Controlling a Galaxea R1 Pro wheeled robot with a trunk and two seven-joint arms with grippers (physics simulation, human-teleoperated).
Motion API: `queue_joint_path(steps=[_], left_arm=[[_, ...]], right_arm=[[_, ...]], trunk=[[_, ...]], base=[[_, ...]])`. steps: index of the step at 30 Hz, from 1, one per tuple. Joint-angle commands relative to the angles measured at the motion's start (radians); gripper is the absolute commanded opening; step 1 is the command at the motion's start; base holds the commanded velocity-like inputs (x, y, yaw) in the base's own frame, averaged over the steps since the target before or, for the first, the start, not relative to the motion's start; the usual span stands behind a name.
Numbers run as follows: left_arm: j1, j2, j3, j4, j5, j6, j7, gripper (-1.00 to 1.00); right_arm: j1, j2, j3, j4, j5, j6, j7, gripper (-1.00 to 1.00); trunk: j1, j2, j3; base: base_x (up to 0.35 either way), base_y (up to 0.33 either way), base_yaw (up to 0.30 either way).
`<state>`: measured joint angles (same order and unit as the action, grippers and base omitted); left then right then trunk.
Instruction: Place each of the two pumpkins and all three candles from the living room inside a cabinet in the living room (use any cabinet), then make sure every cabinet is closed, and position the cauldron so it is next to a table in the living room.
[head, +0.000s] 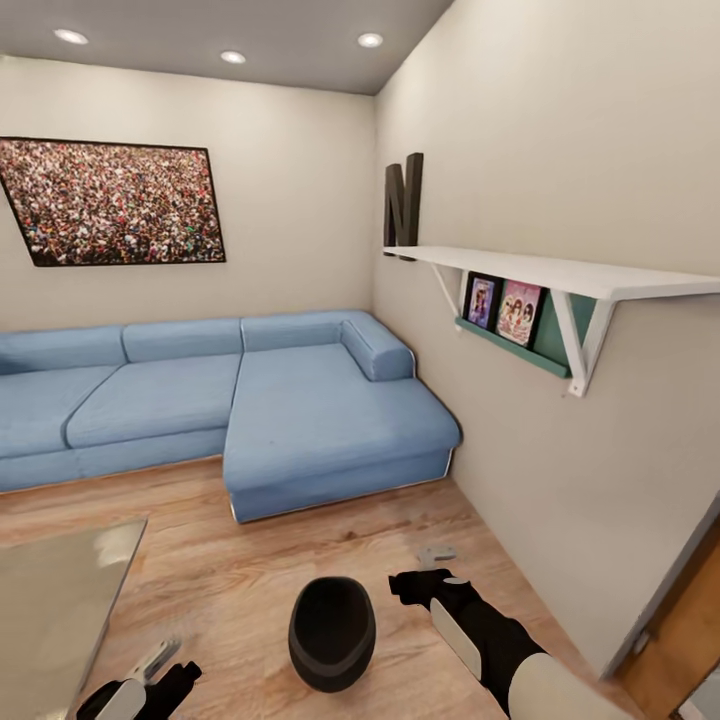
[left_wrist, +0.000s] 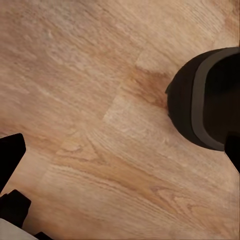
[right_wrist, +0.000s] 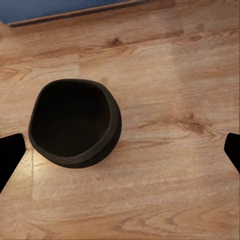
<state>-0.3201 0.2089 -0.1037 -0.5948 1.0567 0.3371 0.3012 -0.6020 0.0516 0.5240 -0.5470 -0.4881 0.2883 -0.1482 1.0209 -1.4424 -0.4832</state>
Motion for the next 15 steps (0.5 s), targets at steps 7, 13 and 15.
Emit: queue_joint_path(steps=[7, 13, 15], left_arm=[[-0.001, 0.001, -0.007, -0.002, 0.009, -0.001, 0.009, 1.00], [-0.001, 0.001, -0.007, -0.002, 0.009, -0.001, 0.009, 1.00], [-0.001, 0.001, -0.007, -0.002, 0.009, -0.001, 0.009, 1.00]], right_arm=[[-0.001, -0.001, 0.007, -0.002, -0.010, 0.003, -0.009, 1.00], [-0.001, -0.001, 0.007, -0.002, -0.010, 0.003, -0.007, 1.00], [-0.001, -0.001, 0.007, -0.002, -0.010, 0.003, -0.008, 1.00]], trunk=[[0.000, -0.001, -0.001], [0.000, -0.001, -0.001], [0.000, -0.001, -0.001]], base=[[0.213, 0.000, 0.262], [0.266, 0.000, 0.055], [0.298, 0.000, 0.022]])
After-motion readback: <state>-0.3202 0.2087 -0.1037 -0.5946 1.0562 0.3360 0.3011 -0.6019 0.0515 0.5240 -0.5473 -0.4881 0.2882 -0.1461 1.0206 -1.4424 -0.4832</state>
